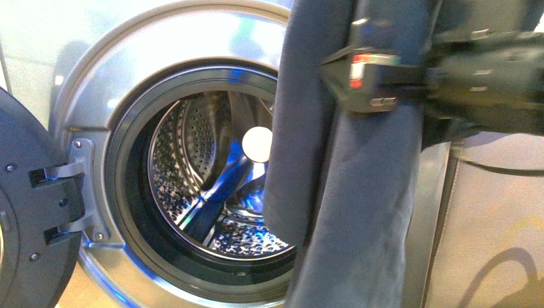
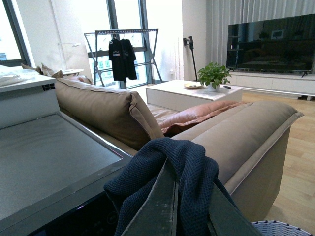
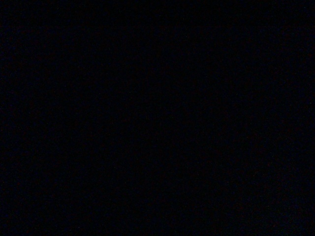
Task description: Collect clothes from washing machine
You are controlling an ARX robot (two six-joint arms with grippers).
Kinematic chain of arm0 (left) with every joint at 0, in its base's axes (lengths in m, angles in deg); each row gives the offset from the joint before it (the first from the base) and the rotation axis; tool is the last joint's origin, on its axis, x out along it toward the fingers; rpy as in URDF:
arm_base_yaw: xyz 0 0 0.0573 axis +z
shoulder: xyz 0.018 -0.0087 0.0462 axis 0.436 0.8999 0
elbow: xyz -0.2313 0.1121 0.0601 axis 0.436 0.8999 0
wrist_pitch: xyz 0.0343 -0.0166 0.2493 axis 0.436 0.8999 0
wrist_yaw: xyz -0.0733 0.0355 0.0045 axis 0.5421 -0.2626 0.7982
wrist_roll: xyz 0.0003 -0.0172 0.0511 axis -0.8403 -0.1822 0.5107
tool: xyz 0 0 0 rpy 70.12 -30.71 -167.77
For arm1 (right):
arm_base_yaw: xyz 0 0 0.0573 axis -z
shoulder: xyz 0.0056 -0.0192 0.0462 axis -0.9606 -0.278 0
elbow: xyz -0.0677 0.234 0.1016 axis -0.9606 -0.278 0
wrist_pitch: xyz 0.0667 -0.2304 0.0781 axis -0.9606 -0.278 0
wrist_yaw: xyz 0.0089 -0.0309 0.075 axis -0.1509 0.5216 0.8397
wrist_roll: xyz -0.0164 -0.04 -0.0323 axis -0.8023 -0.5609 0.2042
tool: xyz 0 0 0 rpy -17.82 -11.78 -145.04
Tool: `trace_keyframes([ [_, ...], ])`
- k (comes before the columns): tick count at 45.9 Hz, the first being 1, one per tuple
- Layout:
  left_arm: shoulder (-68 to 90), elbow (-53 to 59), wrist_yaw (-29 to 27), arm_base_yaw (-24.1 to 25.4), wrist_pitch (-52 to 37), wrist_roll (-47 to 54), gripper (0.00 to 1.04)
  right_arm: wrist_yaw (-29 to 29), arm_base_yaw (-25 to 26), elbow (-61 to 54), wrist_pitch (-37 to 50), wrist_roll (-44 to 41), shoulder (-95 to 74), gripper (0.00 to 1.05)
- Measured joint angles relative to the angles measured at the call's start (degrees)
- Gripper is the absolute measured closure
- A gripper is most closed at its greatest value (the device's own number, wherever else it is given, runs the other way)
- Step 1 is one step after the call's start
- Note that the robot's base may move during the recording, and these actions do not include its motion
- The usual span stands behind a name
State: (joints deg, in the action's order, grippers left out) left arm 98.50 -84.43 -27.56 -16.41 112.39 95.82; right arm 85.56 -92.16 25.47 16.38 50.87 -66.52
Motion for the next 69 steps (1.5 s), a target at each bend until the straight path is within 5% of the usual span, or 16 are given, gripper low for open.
trace_keyframes([
  [27,0.0,0.0,-0.1,0.0,0.0,0.0,1.0,-8.3,-3.8,5.3,0.5,1.4,-4.9,0.08],
  [39,0.0,0.0,0.0,0.0,0.0,0.0,1.0,-13.3,-3.9,3.8,3.7,1.1,-4.5,0.42],
  [56,0.0,-0.1,0.0,0.0,0.0,0.0,1.0,-12.1,1.1,-5.0,7.4,2.7,5.0,0.95],
  [69,0.0,-0.3,0.2,0.0,-0.5,0.0,1.0,-7.3,9.9,-6.0,5.2,7.0,15.5,0.97],
])
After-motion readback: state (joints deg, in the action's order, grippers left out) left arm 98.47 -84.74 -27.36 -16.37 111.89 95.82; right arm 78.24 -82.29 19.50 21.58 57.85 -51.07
